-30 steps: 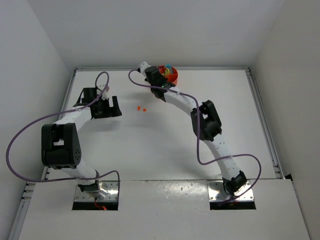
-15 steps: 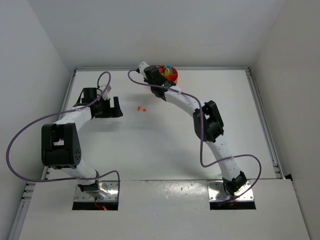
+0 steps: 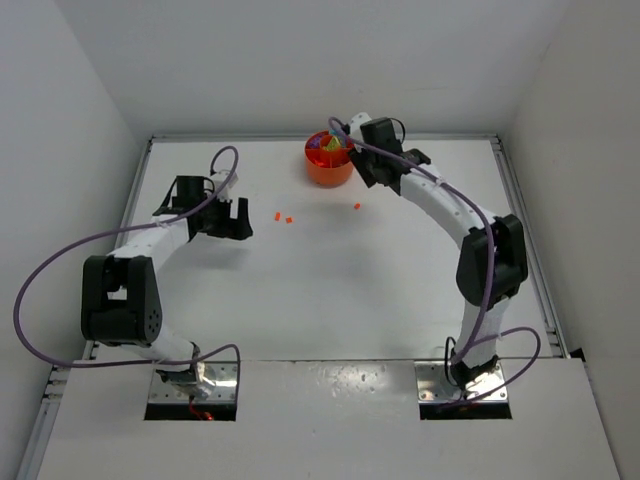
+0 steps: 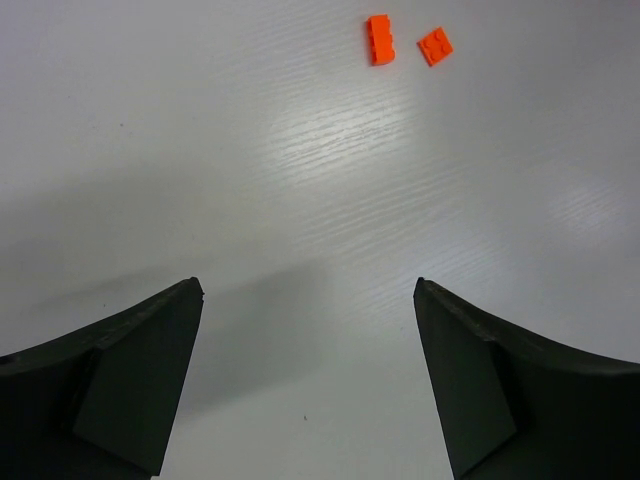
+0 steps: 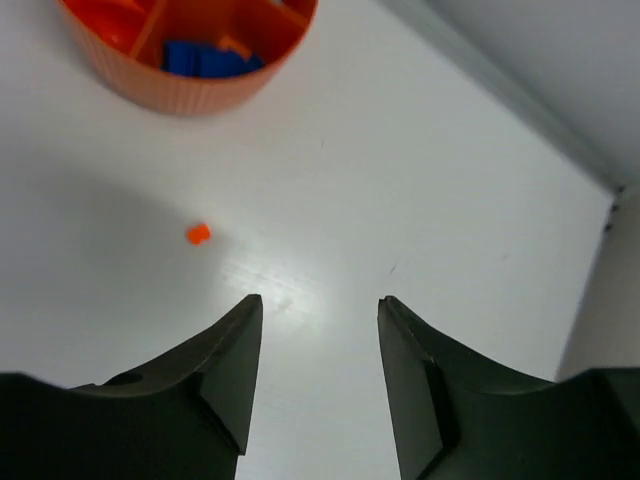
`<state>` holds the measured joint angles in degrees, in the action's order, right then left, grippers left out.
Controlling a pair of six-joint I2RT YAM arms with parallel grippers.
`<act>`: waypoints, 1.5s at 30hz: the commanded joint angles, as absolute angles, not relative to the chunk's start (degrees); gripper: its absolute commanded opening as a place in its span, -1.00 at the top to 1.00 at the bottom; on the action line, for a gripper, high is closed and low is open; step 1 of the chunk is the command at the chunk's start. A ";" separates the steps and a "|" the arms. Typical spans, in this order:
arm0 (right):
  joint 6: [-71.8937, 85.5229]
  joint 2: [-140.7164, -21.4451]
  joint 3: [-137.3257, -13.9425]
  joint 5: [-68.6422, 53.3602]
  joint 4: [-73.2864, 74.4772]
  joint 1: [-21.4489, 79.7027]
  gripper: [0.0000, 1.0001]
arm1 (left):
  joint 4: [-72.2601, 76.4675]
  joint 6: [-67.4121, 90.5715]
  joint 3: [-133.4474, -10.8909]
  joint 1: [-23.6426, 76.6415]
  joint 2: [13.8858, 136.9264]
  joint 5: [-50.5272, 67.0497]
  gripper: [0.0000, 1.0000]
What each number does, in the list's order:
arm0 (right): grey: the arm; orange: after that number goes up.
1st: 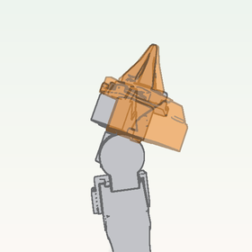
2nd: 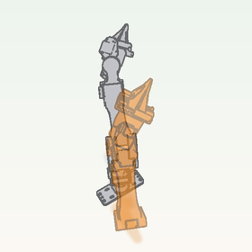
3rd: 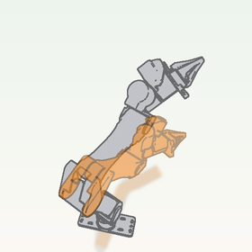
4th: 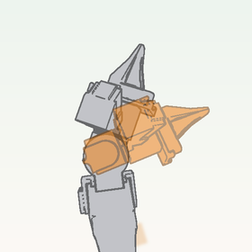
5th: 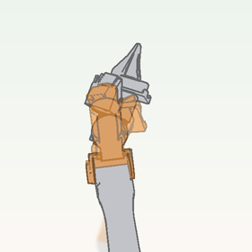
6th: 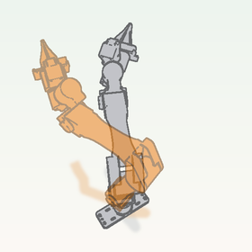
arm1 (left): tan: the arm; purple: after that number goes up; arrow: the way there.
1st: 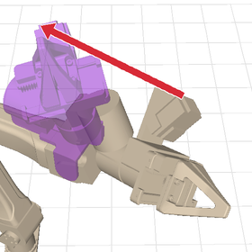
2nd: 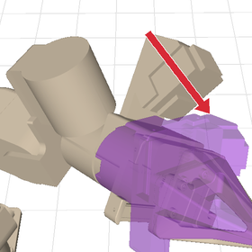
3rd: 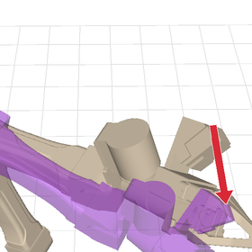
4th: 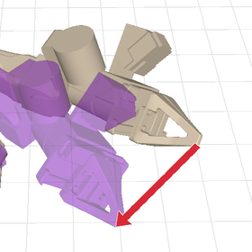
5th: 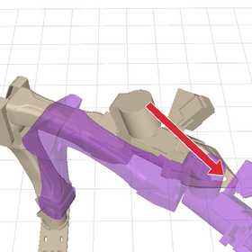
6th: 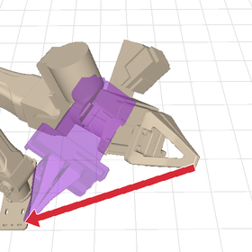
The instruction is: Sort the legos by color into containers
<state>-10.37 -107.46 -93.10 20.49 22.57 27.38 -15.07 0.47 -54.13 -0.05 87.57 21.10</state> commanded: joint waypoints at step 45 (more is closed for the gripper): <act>37.44 -134.56 -100.81 14.77 26.02 22.32 0.18 | -23.56 -2.02 -58.36 -0.61 82.53 15.64 -0.94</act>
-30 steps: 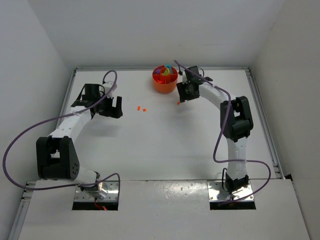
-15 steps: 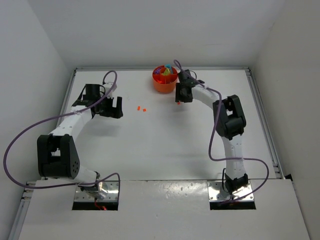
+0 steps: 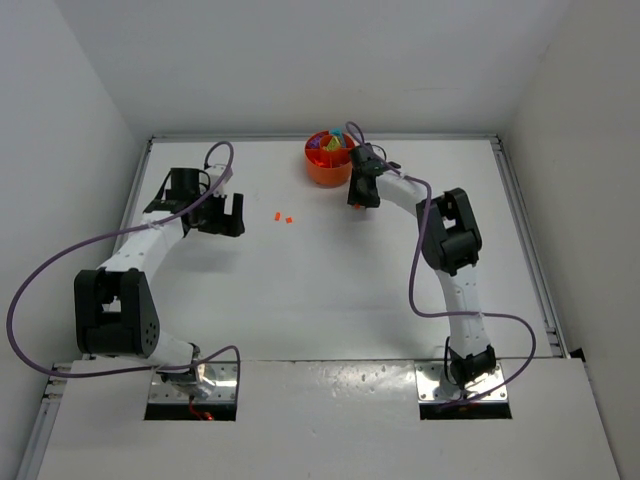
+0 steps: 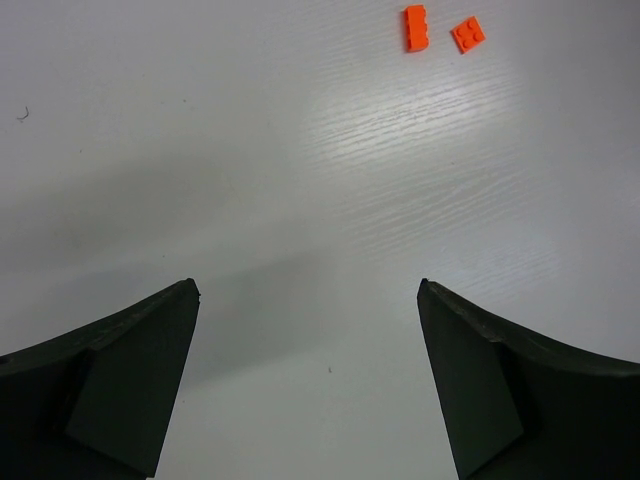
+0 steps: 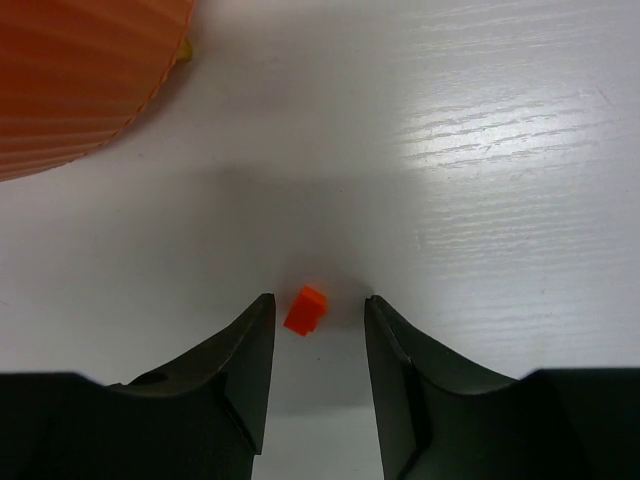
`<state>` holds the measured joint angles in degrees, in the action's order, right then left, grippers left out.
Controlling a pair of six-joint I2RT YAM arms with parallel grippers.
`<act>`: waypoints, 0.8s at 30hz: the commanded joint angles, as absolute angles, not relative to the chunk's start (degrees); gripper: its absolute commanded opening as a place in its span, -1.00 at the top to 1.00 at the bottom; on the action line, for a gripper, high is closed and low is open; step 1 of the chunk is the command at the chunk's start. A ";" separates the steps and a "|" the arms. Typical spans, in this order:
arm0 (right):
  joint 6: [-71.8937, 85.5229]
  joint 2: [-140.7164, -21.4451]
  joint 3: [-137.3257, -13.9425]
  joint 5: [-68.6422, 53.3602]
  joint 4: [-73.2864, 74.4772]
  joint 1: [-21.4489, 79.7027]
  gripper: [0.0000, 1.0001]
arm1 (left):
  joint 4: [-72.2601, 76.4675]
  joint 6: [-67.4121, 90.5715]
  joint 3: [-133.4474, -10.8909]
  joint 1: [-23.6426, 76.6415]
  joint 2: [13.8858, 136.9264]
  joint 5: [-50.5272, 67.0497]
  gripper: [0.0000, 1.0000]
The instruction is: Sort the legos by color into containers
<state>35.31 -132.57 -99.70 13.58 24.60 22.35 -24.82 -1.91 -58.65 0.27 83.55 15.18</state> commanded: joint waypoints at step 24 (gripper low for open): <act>31.91 -130.97 -94.48 16.00 24.88 22.85 1.00 | -23.03 -1.49 -58.89 -0.62 83.06 15.56 -0.97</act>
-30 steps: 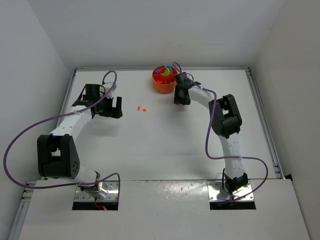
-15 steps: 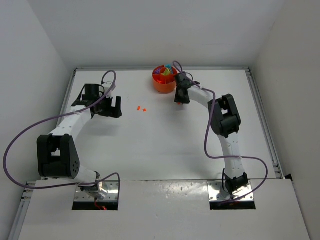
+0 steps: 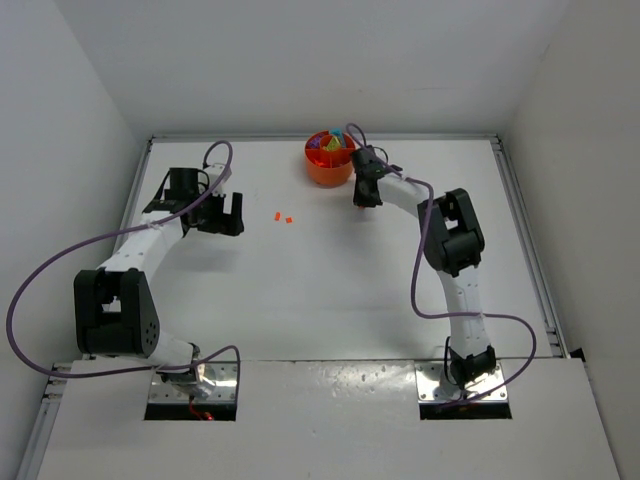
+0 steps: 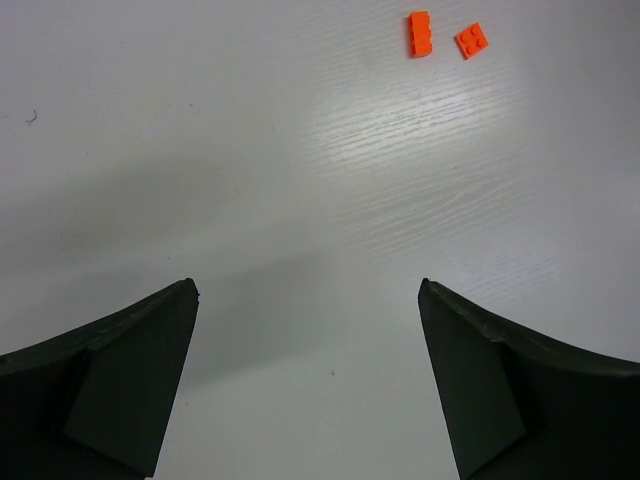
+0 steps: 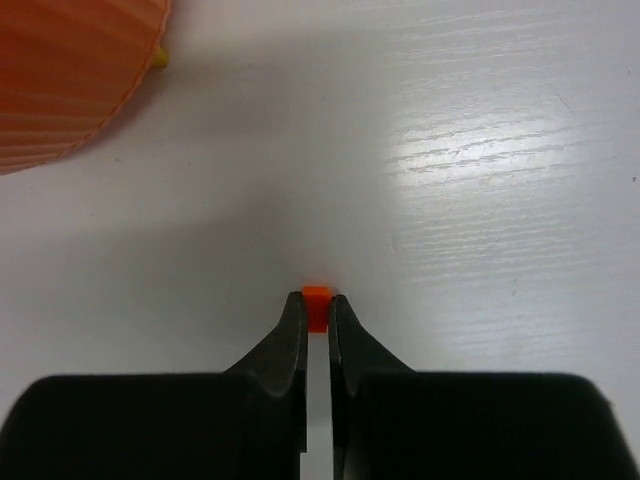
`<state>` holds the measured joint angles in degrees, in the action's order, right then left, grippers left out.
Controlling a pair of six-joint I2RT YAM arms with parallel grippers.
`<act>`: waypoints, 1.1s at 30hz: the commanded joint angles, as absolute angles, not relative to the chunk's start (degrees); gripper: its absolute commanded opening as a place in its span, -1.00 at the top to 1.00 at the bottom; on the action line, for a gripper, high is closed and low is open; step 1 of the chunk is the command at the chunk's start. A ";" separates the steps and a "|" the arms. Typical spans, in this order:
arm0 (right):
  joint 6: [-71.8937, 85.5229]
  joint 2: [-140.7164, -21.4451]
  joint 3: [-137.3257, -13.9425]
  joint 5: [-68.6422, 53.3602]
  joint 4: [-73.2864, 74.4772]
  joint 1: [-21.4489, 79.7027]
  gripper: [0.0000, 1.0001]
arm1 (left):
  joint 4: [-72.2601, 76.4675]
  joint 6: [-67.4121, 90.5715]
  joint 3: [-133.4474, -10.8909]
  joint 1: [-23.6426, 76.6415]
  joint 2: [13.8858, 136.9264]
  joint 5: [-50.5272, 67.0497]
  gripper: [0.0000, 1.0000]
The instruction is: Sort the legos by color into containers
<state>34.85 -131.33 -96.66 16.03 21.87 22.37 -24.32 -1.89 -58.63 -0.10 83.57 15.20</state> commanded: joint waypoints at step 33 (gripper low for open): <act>0.97 -131.92 -115.57 8.78 6.15 30.59 1.00 | -20.83 2.28 -66.09 -0.62 87.80 18.19 -0.99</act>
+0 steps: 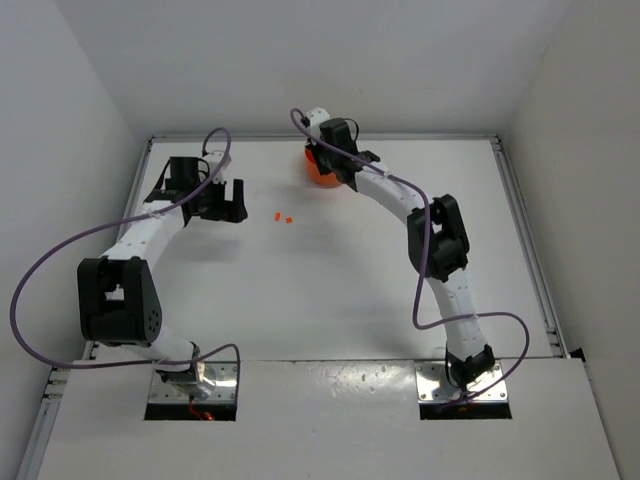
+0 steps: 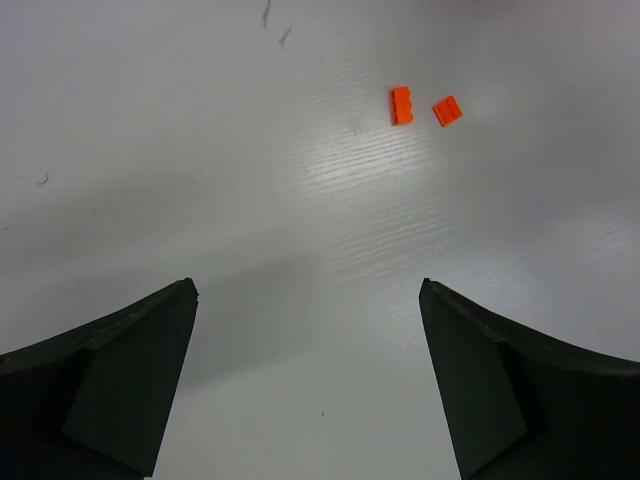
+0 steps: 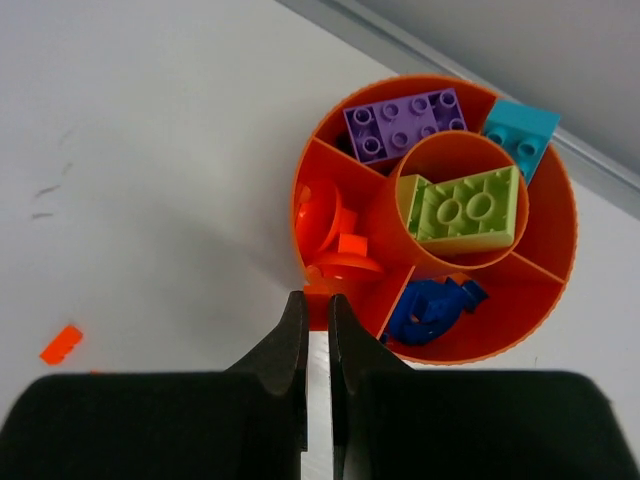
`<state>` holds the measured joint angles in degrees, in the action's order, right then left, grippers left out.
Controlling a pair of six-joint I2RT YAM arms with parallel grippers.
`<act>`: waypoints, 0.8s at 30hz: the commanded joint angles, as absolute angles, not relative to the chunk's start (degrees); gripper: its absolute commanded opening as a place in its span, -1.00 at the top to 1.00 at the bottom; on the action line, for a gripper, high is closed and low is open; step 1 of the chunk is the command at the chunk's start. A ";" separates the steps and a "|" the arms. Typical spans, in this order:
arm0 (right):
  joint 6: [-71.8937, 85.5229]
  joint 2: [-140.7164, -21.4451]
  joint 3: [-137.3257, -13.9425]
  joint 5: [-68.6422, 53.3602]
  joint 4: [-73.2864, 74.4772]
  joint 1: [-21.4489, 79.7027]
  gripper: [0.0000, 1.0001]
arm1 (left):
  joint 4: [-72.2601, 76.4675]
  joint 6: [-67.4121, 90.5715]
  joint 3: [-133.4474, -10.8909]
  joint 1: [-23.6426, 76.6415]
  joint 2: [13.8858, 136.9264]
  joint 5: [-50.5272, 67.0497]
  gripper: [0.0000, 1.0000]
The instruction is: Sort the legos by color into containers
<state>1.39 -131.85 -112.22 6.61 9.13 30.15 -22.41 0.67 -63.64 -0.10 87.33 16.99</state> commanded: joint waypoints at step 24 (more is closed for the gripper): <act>2.02 -136.49 -118.65 13.09 4.57 30.59 0.69 | -20.30 1.76 -66.62 -0.62 87.89 18.72 -0.99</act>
